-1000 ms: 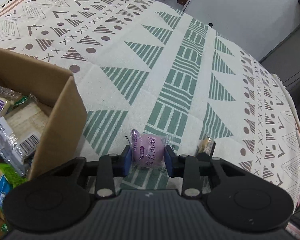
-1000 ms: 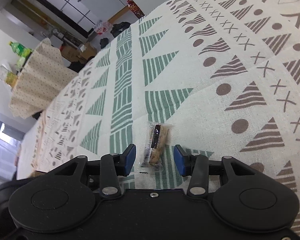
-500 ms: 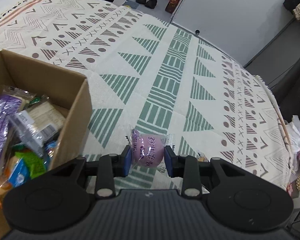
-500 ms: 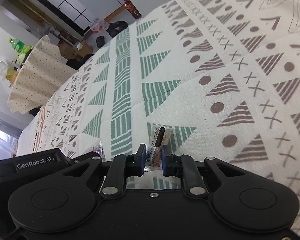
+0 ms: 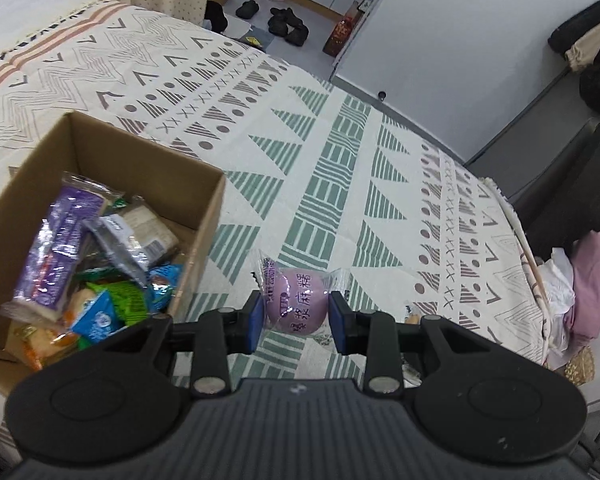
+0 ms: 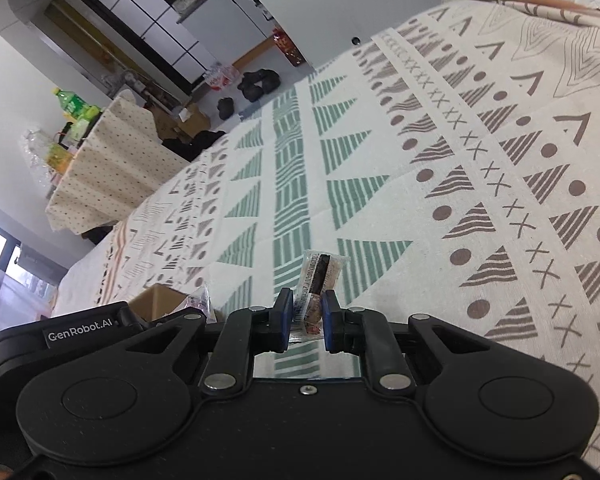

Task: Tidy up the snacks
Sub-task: 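Carry the pink candy and brown stick over the box and open both grippers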

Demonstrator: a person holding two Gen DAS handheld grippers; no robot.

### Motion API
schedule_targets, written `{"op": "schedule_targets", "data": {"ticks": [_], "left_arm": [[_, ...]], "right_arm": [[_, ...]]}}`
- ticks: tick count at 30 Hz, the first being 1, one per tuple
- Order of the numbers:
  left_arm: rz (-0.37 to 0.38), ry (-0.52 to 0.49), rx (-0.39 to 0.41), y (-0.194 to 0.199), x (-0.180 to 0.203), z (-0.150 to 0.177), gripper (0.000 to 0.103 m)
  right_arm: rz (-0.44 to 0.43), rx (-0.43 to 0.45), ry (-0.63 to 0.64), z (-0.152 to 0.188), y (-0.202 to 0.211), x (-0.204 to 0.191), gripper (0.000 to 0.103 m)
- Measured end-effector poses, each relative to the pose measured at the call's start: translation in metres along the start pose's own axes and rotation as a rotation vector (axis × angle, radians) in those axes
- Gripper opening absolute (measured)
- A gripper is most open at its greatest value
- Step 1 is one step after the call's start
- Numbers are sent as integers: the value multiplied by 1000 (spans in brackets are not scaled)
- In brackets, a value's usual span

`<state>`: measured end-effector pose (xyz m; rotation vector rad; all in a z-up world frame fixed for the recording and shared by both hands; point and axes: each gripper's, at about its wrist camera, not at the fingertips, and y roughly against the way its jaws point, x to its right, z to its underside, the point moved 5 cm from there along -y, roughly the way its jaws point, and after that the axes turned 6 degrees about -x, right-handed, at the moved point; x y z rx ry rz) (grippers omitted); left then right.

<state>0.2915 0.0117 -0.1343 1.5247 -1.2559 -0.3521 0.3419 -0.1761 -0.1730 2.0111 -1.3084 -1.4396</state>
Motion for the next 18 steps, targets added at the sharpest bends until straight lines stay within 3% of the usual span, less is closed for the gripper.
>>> {"op": "schedule_targets", "data": {"ticks": [10,18], "left_arm": [[28,82,60,40,-28,-6,33],[1,121,58,60,-56,-13,33]], "right_arm": [[-35,43,64,6,25,-40,15],[-84,50,101,16,30,-73,15]]}}
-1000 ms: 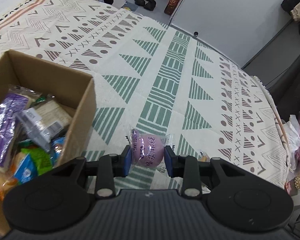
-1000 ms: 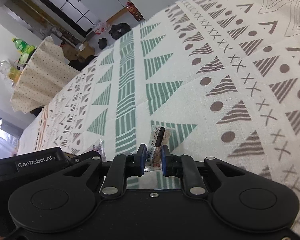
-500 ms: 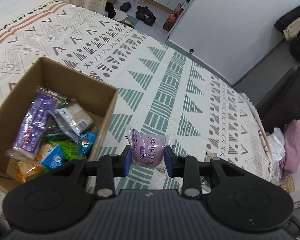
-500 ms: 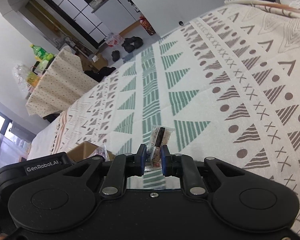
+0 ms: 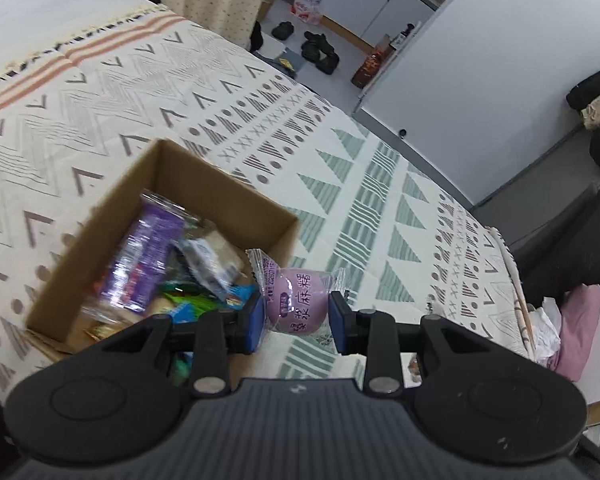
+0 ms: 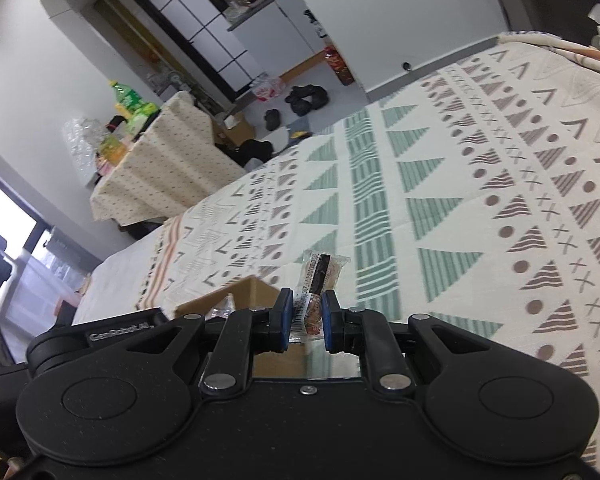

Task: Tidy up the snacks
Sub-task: 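Carry the pink candy and brown stick over the box and open both grippers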

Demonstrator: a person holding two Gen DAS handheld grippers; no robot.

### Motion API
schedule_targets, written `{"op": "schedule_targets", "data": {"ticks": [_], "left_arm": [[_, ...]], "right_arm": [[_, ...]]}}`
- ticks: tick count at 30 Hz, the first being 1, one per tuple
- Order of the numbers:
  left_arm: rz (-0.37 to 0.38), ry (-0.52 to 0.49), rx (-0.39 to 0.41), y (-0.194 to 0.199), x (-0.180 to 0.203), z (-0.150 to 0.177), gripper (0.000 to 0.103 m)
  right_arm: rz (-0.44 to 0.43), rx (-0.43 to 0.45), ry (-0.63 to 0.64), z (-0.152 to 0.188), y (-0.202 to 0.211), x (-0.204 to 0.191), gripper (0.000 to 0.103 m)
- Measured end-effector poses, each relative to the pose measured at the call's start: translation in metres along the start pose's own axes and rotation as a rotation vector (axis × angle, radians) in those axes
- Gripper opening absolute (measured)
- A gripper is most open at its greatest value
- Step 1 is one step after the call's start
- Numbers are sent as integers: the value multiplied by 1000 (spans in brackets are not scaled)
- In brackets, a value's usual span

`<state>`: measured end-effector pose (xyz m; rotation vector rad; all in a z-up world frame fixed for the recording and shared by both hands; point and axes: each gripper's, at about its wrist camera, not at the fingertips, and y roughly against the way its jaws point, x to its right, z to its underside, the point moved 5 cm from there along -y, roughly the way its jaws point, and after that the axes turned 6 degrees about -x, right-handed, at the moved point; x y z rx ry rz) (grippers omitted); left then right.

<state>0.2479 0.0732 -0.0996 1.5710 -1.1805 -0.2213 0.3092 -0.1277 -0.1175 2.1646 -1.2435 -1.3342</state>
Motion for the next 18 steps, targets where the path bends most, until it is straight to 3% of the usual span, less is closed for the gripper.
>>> {"op": "schedule_targets", "data": {"ticks": [18], "left_arm": [[-79,129,-9,28,-80,-9,34]], "right_arm": [[-85,-45,50,34,-17,-60,15]]}}
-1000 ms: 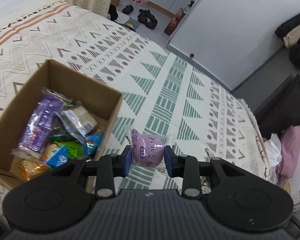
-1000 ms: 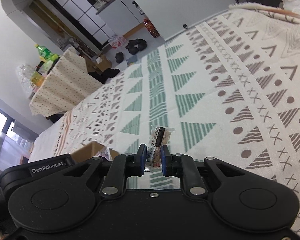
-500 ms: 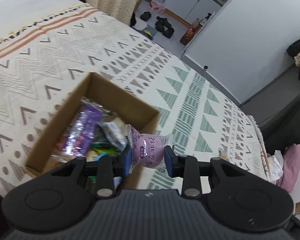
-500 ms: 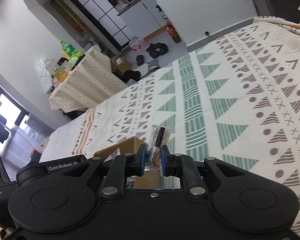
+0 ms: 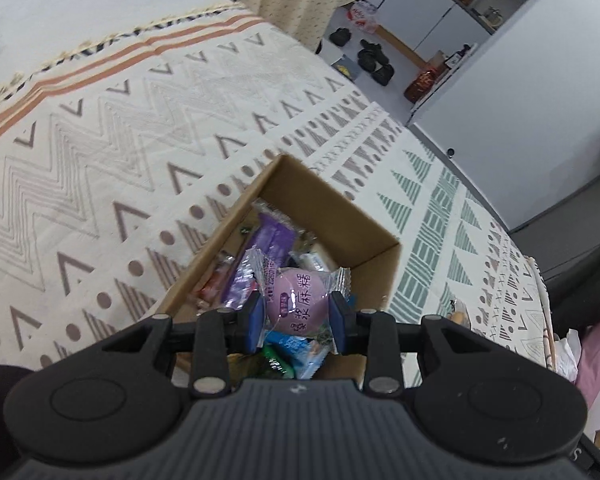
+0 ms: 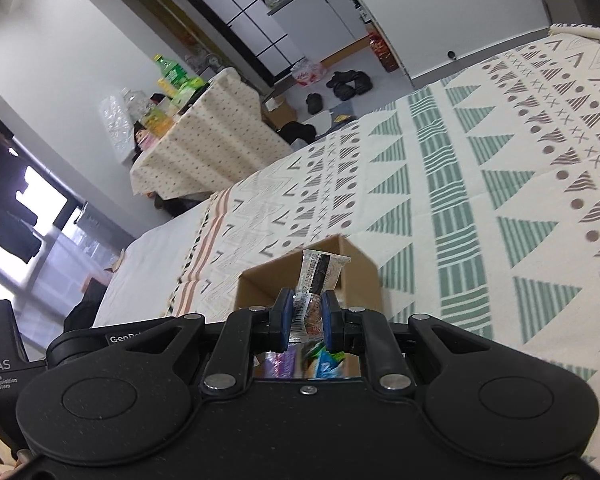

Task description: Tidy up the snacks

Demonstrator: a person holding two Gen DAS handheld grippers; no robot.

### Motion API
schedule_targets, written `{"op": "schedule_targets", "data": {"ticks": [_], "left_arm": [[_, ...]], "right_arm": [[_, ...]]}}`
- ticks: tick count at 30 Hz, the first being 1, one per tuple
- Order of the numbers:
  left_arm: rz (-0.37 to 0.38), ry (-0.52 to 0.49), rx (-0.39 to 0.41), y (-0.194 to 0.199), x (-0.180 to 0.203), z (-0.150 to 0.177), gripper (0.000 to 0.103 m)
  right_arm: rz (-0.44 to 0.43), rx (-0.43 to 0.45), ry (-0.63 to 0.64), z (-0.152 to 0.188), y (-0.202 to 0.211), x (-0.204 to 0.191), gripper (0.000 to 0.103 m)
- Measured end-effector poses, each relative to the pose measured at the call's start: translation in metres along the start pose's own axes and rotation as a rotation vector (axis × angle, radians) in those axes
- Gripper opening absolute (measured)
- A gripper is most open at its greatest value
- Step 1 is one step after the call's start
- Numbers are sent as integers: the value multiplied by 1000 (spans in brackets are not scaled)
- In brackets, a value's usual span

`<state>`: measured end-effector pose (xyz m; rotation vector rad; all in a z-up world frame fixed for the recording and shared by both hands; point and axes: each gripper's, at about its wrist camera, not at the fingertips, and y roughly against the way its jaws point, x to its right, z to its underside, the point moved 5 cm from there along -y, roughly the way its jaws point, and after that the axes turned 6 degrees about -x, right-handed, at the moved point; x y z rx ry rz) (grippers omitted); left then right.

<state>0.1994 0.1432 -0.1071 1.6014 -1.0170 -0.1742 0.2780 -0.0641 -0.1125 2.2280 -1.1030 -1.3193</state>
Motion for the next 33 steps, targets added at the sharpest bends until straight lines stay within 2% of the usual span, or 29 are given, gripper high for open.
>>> {"op": "schedule_targets", "data": {"ticks": [3,10,15,19,21,27,33], "left_arm": [[-18,15,-8,-3,-9,0,35],[-32,27,-3,2,-19,-7,44],[-54,15,13,9,-19,-9,60],[-84,-1,27,14,-17,-8,75],[-97,0,33,17,-17,-7,81],[-106,-17,32,23,-10,1,86],[-100,-73,30,35,4,9,90]], "right_arm": [[-8,-11,2,5,-5,-6,15],[-24,-51,1,17,-21,-15,15],[-44,-101,6,26,-30,-24,16],[-36,-116,8,28,-28,-28,30],[-37,-108,-1,26,-22,-26,32],[4,-81,-36,21,-7,-12,37],[30,-36,-20,17,19,-4,52]]}}
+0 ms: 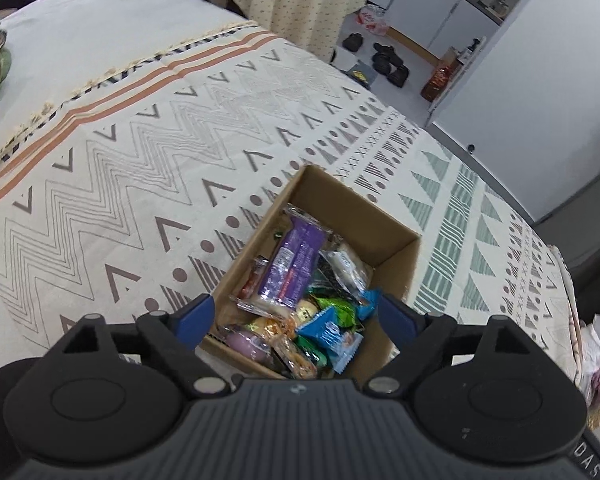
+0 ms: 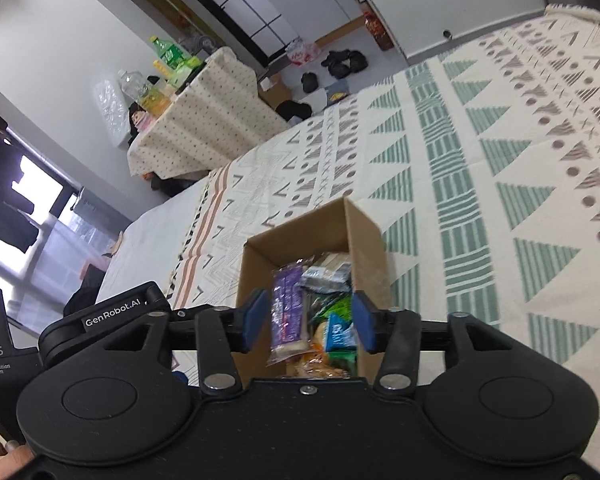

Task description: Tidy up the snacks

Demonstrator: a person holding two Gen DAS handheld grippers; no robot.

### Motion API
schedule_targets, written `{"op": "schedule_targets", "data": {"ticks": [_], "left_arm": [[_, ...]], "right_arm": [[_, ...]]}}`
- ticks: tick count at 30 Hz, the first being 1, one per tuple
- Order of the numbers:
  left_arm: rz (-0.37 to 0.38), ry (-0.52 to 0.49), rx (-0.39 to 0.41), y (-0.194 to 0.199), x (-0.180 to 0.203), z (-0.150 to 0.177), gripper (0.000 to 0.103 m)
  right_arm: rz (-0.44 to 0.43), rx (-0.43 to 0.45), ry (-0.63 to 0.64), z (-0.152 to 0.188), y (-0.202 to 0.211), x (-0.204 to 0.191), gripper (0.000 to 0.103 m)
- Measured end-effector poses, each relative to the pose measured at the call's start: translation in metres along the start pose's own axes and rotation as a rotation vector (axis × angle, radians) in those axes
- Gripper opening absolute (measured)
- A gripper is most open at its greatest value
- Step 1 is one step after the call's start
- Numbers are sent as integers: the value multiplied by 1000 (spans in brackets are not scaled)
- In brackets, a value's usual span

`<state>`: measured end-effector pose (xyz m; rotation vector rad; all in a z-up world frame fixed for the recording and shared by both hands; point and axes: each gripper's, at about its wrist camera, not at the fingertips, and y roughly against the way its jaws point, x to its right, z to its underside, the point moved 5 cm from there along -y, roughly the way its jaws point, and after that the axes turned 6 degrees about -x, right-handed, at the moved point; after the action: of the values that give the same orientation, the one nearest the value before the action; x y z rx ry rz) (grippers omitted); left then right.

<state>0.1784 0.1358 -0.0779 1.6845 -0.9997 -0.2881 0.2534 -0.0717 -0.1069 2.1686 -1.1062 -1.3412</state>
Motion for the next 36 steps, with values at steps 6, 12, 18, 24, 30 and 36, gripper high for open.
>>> {"op": "schedule_targets", "data": {"ticks": [6,12,18,24,30,36], "left_arm": [[0,-57,9,18,13,9,94],[18,-124,5,34,25,21,97],[22,-184,15,51,31,33,102],[34,-230,21,63,32,42,103],[56,-276,25,76,26,50,103],[84,-332,34,88,21,58,103]], "right_arm": [[27,29,-10,-3,25,13,63],[56,60,-3,-4,48,17,76],[97,84,-12,-3,70,27,84],[141,91,-20,4,88,38,93],[145,108,-11,15,103,43,99],[153,149,-3,21,119,42,103]]}}
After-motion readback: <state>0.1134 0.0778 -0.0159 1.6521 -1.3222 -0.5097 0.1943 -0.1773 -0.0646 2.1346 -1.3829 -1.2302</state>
